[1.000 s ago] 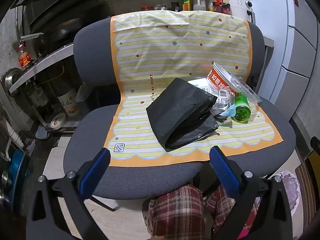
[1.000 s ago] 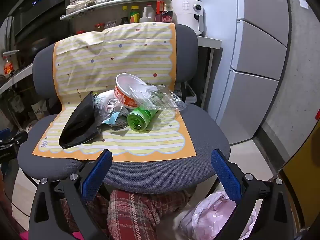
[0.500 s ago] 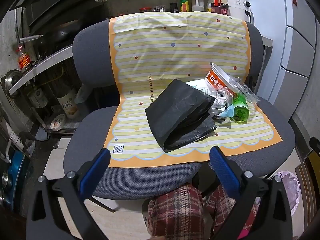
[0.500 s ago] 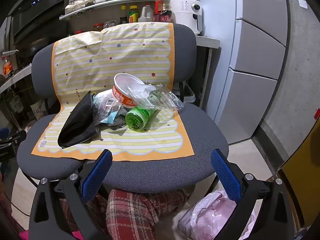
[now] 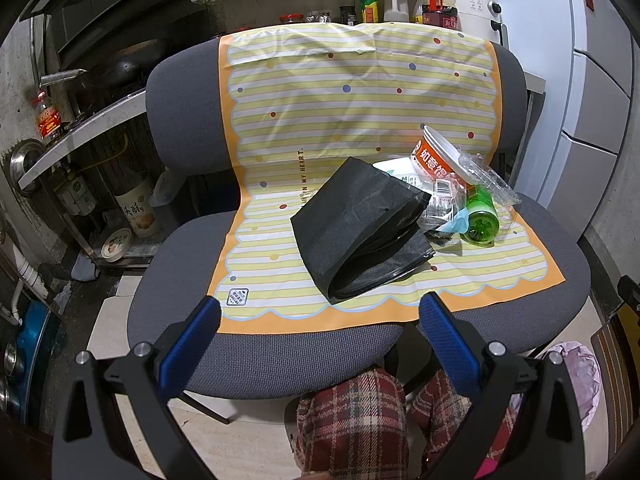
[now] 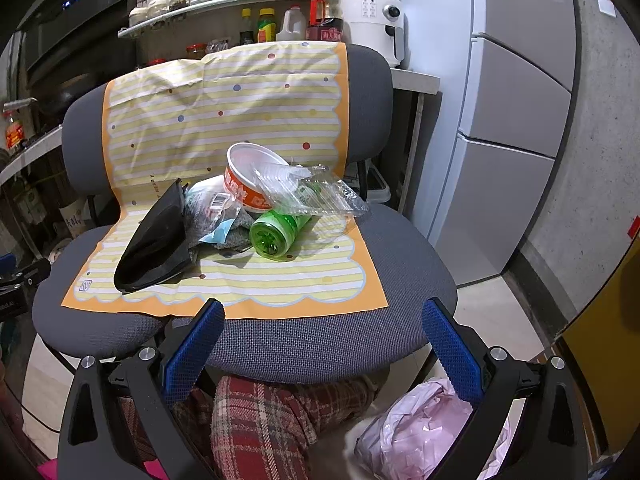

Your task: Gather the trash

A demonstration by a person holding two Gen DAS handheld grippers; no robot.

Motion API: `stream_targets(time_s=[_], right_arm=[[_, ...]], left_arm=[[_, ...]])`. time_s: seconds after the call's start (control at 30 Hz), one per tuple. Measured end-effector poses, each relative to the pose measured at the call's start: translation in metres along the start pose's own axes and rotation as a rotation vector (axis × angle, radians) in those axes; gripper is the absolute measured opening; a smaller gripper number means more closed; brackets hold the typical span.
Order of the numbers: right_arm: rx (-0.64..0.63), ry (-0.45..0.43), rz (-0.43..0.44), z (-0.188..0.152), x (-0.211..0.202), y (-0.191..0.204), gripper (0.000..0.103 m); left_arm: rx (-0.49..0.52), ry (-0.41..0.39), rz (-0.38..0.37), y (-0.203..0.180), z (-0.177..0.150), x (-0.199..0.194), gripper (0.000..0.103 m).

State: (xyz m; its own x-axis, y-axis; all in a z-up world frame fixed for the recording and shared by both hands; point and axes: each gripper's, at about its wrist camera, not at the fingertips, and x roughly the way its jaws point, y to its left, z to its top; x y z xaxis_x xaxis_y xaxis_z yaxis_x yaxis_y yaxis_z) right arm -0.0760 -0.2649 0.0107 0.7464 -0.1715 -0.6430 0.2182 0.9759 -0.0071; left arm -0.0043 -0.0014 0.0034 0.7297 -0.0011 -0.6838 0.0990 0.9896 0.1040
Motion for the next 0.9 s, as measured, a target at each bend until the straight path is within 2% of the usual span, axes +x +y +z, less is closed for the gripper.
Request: stream_targets(time_s=[0.9], right_arm=[[0.001, 0.008, 0.000, -0.0047, 0.0001, -0.0027, 0.097]], left_arm=[[0.001, 0.001, 0.001, -0.0011, -0.0001, 0.0015, 0.096]])
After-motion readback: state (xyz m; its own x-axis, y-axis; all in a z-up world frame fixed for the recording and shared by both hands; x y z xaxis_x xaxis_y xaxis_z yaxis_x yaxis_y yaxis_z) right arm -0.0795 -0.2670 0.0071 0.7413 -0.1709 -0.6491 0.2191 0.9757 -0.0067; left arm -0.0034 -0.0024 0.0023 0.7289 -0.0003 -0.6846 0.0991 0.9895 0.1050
